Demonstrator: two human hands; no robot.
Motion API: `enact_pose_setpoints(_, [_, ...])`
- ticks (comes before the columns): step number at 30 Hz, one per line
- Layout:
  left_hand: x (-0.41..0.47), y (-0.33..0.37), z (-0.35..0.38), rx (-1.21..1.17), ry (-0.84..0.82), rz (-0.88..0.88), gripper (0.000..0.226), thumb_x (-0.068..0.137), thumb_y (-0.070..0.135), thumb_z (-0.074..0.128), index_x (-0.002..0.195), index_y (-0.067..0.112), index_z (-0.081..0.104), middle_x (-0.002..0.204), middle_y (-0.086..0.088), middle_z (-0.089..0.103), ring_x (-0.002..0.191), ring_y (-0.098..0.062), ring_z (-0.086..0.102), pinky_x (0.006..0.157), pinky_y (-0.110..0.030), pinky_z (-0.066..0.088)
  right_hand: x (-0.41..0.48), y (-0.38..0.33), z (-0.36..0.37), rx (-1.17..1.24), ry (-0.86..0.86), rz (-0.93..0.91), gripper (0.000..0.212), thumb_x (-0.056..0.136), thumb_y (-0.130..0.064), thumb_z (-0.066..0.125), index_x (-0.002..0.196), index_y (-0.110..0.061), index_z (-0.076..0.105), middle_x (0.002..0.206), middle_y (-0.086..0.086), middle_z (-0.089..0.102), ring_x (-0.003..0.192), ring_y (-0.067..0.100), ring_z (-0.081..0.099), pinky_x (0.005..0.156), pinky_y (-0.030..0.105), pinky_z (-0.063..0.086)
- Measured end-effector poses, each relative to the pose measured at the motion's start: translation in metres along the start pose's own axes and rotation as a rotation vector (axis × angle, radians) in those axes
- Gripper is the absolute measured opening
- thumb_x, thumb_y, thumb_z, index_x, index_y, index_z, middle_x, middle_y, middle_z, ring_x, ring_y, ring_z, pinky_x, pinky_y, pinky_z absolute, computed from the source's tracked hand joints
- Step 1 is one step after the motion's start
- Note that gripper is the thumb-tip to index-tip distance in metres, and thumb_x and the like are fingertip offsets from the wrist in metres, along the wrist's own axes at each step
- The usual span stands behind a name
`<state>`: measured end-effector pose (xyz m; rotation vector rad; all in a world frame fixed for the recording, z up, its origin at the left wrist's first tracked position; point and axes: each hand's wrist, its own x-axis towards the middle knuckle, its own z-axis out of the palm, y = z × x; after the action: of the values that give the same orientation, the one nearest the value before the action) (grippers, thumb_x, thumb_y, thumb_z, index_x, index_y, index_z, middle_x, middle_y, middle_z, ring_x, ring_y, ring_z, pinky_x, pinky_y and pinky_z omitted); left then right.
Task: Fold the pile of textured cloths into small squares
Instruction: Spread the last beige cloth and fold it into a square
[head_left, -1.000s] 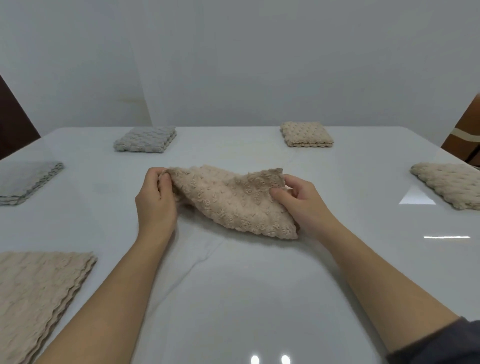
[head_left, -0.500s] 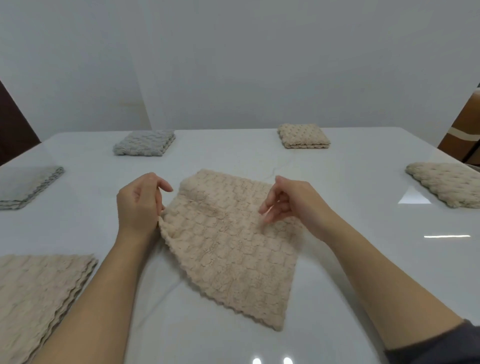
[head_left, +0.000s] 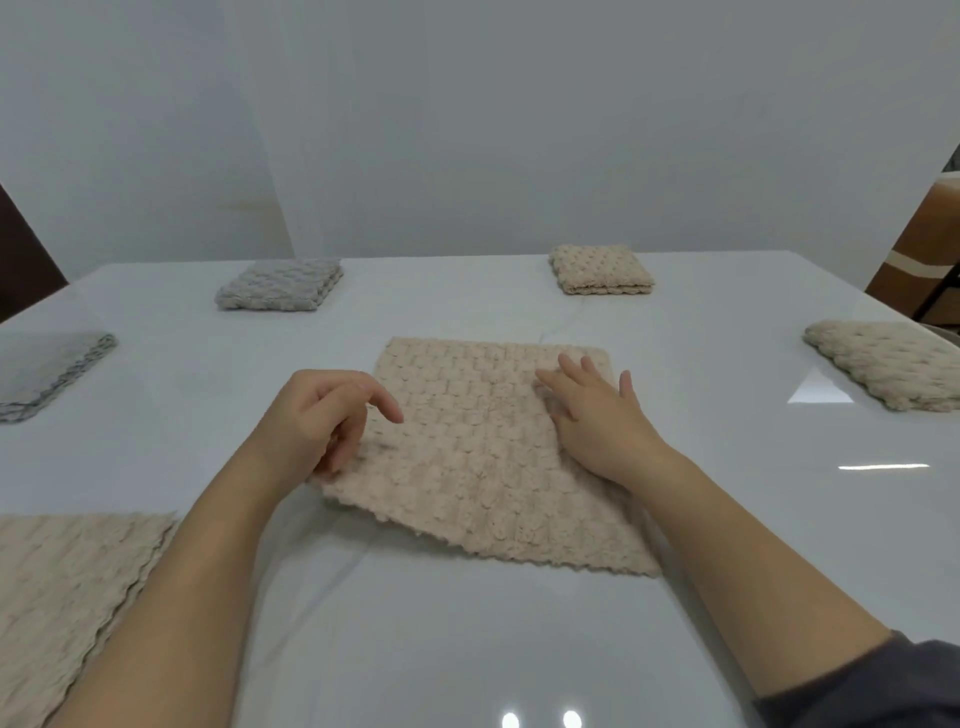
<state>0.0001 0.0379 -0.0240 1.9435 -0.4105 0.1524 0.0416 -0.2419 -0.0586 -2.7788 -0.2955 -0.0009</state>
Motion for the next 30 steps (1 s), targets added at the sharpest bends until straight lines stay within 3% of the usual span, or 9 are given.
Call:
enact_pose_setpoints(3, [-0.001, 0.002, 0.001, -0.049, -0.039, -0.047, 0.036, 0.087, 0.024, 0.040, 0.081, 0.007, 0.072, 0.040, -0.011, 0.050, 0.037, -0.028, 0.048, 0.053, -0.027, 0.045, 0.001, -0.003, 0.005, -0.054, -0.076, 0.011, 0.055, 0.104, -0.045, 0.021, 0.156, -0.026, 0.013, 0.164, 0.003, -0.002, 0.150, 0.024, -0.009, 0.119, 0.050, -0.009])
enact_pose_setpoints(6, [0.003, -0.006, 0.011, 0.100, 0.202, -0.086, 0.020, 0.095, 0.024, 0.052, 0.095, 0.018, 0.071, 0.083, -0.002, 0.075, 0.085, -0.016, 0.070, 0.088, -0.035, 0.050, 0.004, -0.001, 0.011, -0.164, -0.166, -0.019, 0.067, 0.099, -0.060, 0.016, 0.156, -0.028, 0.002, 0.163, 0.004, -0.011, 0.149, 0.026, -0.015, 0.119, 0.049, -0.009])
enact_pose_setpoints(10, [0.011, -0.024, 0.035, 0.650, -0.148, -0.082, 0.059, 0.099, 0.052, 0.036, 0.153, 0.034, 0.021, 0.162, 0.009, 0.007, 0.148, -0.007, -0.001, 0.121, -0.037, 0.004, 0.007, 0.001, 0.012, -0.180, -0.167, -0.070, 0.069, 0.098, -0.063, 0.015, 0.156, -0.030, 0.000, 0.163, 0.003, -0.013, 0.149, 0.025, -0.017, 0.120, 0.048, -0.009])
enact_pose_setpoints(13, [0.013, -0.035, 0.047, 0.894, -0.312, -0.223, 0.074, 0.094, 0.066, 0.017, 0.154, 0.030, -0.009, 0.159, 0.004, -0.023, 0.145, -0.014, -0.024, 0.120, -0.040, -0.011, 0.008, 0.002, 0.010, -0.184, -0.187, -0.077, 0.069, 0.097, -0.064, 0.014, 0.156, -0.031, -0.003, 0.163, 0.002, -0.015, 0.148, 0.023, -0.019, 0.120, 0.047, -0.010])
enact_pose_setpoints(19, [0.003, -0.016, 0.049, 0.972, -0.443, -0.435, 0.080, 0.091, 0.071, 0.015, 0.154, 0.028, -0.011, 0.160, -0.001, -0.020, 0.147, -0.023, -0.018, 0.121, -0.041, -0.005, 0.002, 0.003, -0.002, -0.188, -0.294, -0.073, 0.067, 0.098, -0.063, 0.021, 0.155, -0.035, -0.001, 0.163, 0.000, -0.014, 0.149, 0.021, -0.016, 0.121, 0.045, -0.007])
enact_pose_setpoints(23, [0.004, 0.002, 0.046, 1.038, -0.180, -0.350, 0.066, 0.094, 0.065, 0.022, 0.138, 0.023, 0.045, 0.137, -0.003, 0.050, 0.124, -0.024, 0.048, 0.100, -0.041, 0.039, -0.011, 0.000, -0.021, -0.134, -0.252, -0.060, 0.060, 0.098, -0.060, 0.028, 0.152, -0.033, 0.024, 0.162, -0.003, 0.016, 0.148, 0.018, 0.017, 0.119, 0.045, 0.018])
enact_pose_setpoints(25, [0.012, 0.001, 0.046, 1.004, 0.062, -0.284, 0.057, 0.097, 0.058, 0.027, 0.129, 0.018, 0.052, 0.121, -0.001, 0.059, 0.110, -0.023, 0.055, 0.092, -0.039, 0.041, -0.010, -0.001, -0.022, -0.067, -0.108, -0.060, 0.059, 0.098, -0.059, 0.027, 0.150, -0.032, 0.028, 0.158, -0.004, 0.028, 0.144, 0.018, 0.027, 0.119, 0.047, 0.017])
enact_pose_setpoints(28, [0.024, -0.019, 0.052, 0.960, -0.040, -0.191, 0.066, 0.097, 0.057, 0.027, 0.153, 0.022, 0.020, 0.161, -0.005, 0.014, 0.148, -0.022, 0.012, 0.118, -0.044, 0.013, 0.001, -0.006, -0.009, -0.086, -0.019, -0.080, 0.065, 0.098, -0.061, 0.020, 0.155, -0.034, 0.009, 0.164, -0.002, 0.002, 0.151, 0.021, -0.004, 0.121, 0.048, -0.005])
enact_pose_setpoints(30, [0.025, -0.031, 0.058, 0.963, -0.212, -0.209, 0.072, 0.095, 0.063, 0.018, 0.155, 0.028, -0.001, 0.162, 0.000, -0.015, 0.148, -0.017, -0.017, 0.120, -0.046, -0.006, 0.007, -0.007, 0.002, -0.131, -0.082, -0.071, 0.067, 0.097, -0.063, 0.017, 0.155, -0.035, -0.001, 0.163, -0.001, -0.011, 0.149, 0.023, -0.017, 0.119, 0.048, -0.010])
